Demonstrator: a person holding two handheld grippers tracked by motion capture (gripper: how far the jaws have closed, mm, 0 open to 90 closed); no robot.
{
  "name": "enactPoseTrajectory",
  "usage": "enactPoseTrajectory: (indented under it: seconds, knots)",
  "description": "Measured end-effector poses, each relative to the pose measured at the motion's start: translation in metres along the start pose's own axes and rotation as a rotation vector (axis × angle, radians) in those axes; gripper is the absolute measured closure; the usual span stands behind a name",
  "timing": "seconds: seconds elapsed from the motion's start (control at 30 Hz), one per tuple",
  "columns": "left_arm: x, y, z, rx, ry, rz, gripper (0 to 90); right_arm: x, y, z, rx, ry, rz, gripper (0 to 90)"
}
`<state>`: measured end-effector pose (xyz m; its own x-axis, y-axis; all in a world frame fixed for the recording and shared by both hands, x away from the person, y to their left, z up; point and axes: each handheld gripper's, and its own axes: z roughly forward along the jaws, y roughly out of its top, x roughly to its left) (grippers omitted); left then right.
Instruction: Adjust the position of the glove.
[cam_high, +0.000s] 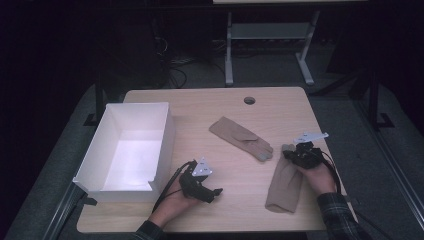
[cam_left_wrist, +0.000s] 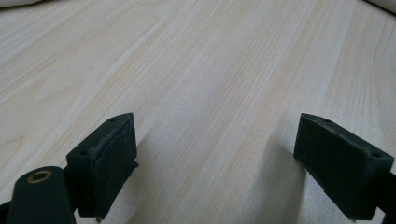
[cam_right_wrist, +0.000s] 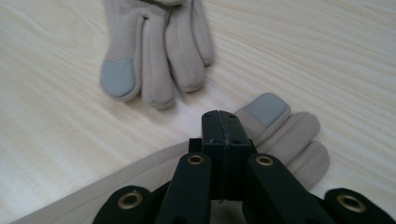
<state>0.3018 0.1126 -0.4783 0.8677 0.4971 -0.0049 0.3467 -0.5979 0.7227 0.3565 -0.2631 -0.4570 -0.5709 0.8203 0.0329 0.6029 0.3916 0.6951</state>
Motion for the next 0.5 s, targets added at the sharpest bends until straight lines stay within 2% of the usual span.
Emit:
enactPoseTrajectory:
  seconds: [0.07, 0.17, 0.23, 0.5]
  knots:
    - [0.000, 0.000, 0.000, 0.000, 0.000, 0.000, 12.5, -0.001, 0.000, 0.002, 0.000, 0.001, 0.000, 90.0]
    - [0.000, 0.000, 0.000, 0.000, 0.000, 0.000, 12.5, -0.003, 0.002, 0.012, 0.030, 0.025, 0.004, 90.0]
    - [0.000, 0.000, 0.000, 0.000, 0.000, 0.000, 12.5, -0.003, 0.003, 0.014, 0.030, 0.025, 0.001, 90.0]
    - [0.000, 0.000, 0.000, 0.000, 0.000, 0.000, 12.5, 0.003, 0.010, 0.022, 0.026, 0.078, -0.027, 90.0]
